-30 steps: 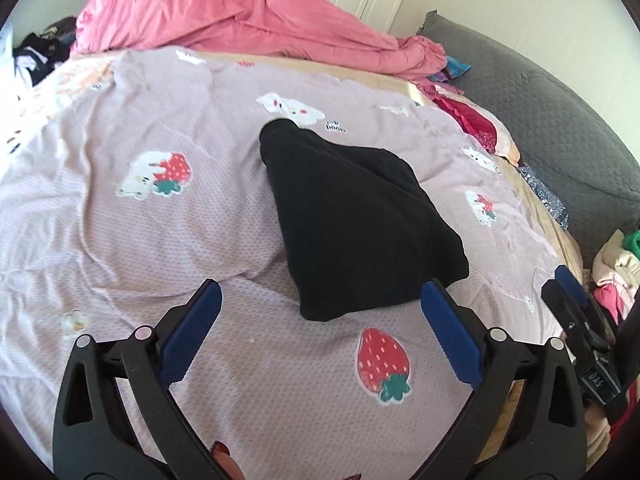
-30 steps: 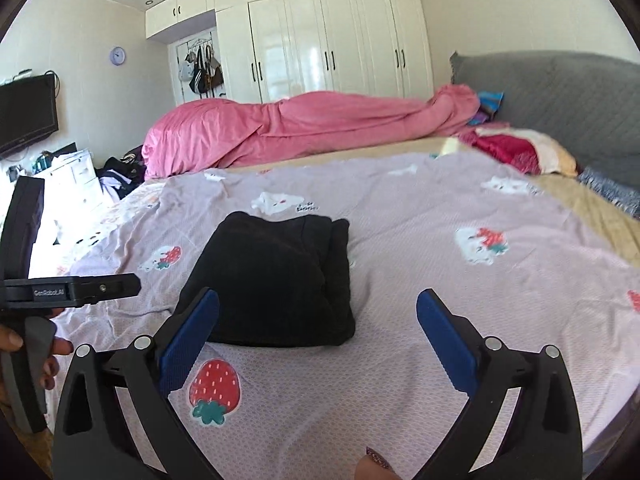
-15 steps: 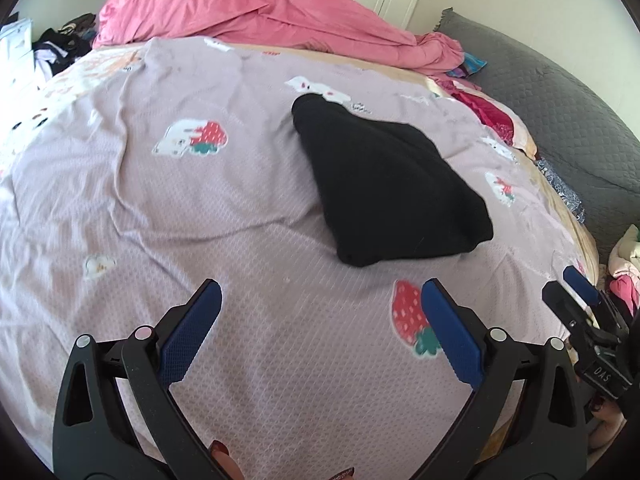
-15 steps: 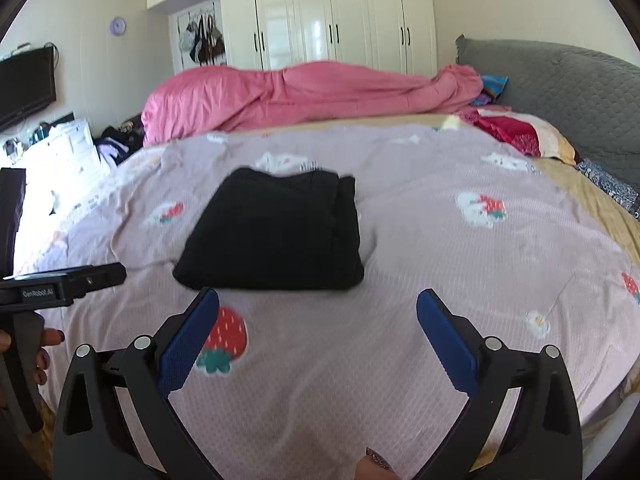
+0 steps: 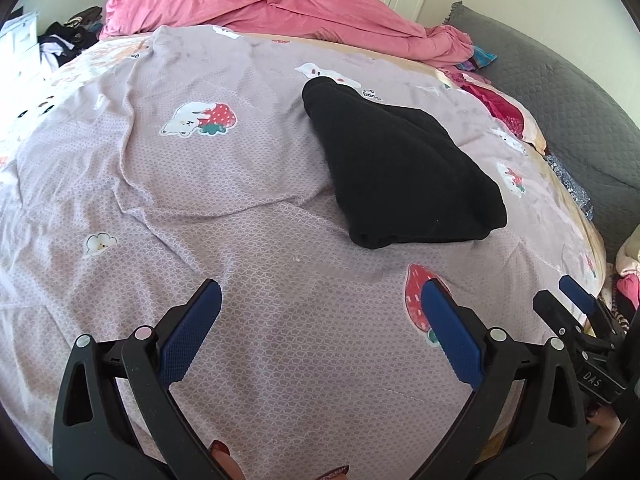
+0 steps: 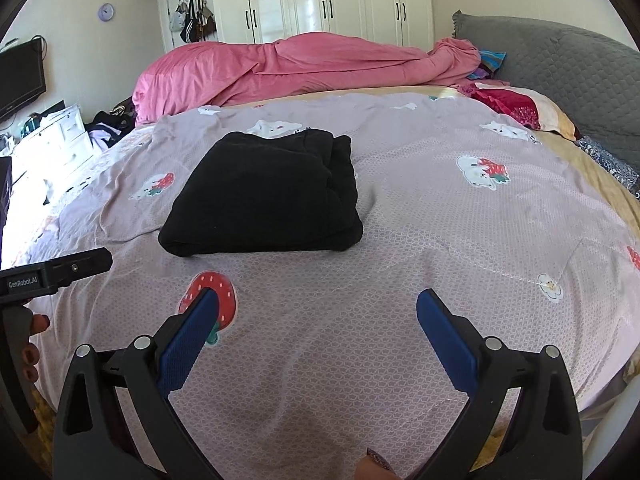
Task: Fold small clothes
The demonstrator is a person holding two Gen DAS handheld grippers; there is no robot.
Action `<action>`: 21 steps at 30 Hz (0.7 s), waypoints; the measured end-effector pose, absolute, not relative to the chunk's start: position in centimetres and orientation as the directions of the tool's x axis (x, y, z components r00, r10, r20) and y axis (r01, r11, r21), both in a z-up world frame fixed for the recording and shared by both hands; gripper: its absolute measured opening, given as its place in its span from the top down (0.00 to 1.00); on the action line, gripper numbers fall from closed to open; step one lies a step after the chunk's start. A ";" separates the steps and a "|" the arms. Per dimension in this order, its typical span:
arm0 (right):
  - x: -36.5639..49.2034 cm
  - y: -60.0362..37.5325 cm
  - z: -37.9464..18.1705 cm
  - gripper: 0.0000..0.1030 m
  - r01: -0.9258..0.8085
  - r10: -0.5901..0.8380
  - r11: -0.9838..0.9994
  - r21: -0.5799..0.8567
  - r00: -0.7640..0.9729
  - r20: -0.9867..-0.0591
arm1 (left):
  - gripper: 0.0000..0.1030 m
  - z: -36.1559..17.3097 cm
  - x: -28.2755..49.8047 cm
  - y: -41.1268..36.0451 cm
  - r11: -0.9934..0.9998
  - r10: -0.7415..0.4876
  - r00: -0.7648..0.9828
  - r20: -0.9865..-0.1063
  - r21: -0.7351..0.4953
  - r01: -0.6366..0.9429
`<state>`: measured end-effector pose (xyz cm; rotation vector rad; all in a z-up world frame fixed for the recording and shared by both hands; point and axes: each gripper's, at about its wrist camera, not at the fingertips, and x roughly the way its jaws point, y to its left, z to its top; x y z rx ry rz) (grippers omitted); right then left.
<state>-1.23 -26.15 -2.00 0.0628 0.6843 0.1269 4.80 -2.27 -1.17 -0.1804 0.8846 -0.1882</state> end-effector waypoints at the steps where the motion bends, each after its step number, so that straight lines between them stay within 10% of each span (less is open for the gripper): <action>1: -1.2 -26.2 -2.0 0.04 -0.097 0.137 0.990 0.098 0.767 -0.626 | 0.09 -1.2 4.8 -2.3 0.968 -0.237 0.619 -0.749 -0.233 0.089; 21: -1.1 -26.1 -2.0 0.04 -0.103 0.148 0.989 0.108 0.766 -0.626 | 0.09 -1.2 4.7 -2.5 0.975 -0.203 0.614 -0.763 -0.213 0.058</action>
